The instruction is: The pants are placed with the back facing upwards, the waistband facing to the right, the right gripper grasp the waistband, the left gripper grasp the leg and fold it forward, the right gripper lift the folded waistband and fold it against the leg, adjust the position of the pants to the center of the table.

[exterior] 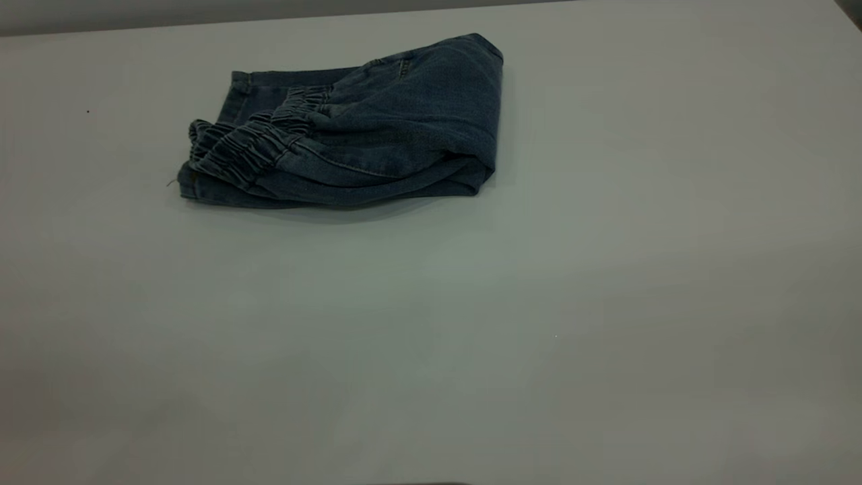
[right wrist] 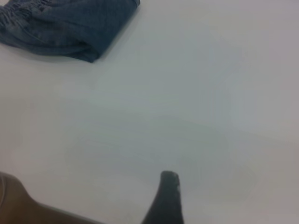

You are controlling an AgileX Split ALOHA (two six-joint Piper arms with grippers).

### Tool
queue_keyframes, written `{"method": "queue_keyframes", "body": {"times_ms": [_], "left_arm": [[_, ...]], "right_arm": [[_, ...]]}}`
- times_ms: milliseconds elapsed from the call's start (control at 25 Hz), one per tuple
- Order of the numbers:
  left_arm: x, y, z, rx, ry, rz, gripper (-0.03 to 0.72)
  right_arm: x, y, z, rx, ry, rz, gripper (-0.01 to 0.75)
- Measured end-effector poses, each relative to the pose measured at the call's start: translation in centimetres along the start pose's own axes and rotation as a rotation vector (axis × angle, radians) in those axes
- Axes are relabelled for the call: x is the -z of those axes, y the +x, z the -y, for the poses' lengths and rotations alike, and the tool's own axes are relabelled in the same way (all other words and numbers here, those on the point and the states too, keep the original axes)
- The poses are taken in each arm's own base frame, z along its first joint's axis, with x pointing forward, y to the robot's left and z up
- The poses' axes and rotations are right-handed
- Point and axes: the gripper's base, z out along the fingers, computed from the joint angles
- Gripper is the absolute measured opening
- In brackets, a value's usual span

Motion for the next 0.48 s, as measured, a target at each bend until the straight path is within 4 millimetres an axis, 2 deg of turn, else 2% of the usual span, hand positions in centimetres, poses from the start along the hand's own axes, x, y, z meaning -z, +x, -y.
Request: {"method": "queue_keyframes", "body": {"times_ms": [480], "left_arm": [[0.00,0.00,-0.07,0.005,-0.007,0.000,0.485]], "right_arm": [[0.00,0.00,0.01,0.000,0.001,0.000,0.590]]}}
